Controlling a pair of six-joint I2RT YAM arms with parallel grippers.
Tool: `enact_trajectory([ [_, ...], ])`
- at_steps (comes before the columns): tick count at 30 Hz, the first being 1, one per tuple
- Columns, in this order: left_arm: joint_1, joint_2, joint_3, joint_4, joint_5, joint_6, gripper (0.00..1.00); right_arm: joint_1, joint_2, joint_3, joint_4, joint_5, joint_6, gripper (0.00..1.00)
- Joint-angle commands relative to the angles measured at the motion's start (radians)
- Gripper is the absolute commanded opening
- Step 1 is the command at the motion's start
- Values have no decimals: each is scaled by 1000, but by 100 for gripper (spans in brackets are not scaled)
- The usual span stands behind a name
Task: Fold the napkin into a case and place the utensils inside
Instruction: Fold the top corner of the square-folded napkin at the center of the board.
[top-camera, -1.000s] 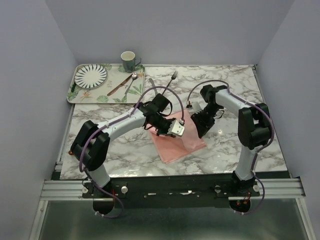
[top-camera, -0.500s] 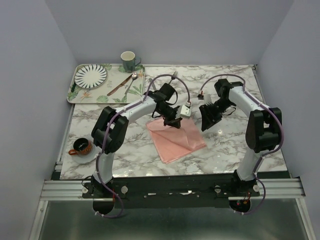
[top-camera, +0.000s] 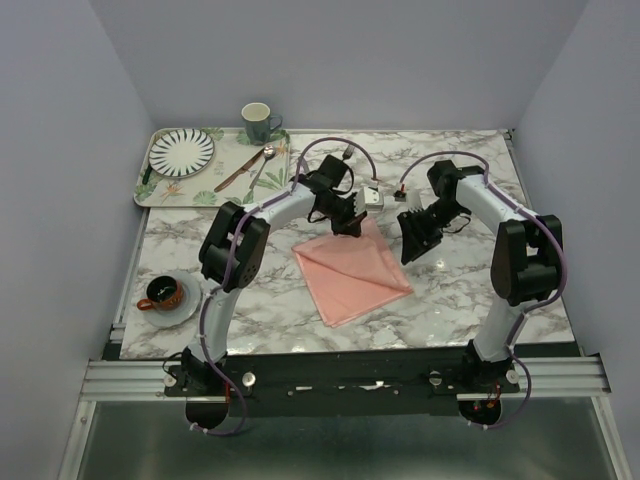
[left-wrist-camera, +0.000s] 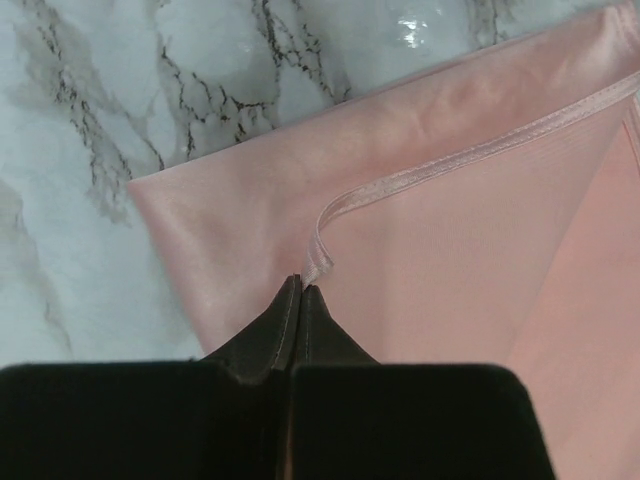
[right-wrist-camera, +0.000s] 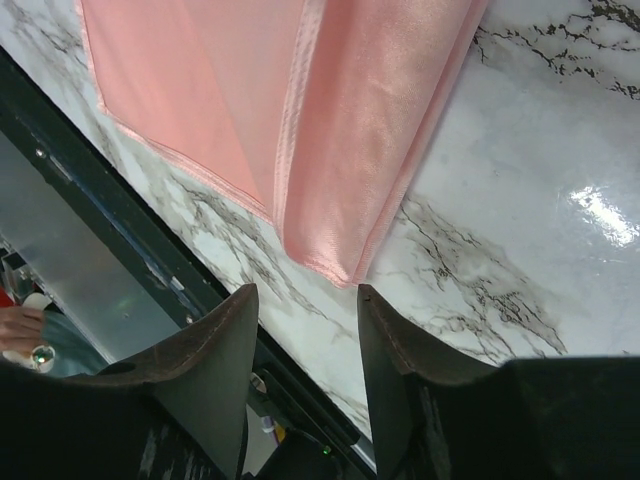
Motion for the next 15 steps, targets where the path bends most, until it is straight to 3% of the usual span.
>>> enact_trajectory([
  [1,7,33,25,99,-68,-106,0,-7,-20,-14,13,-20,13,51],
  [15,15,85,83,136,-132,-128,4,-7,-2,-27,15,-16,16,45],
])
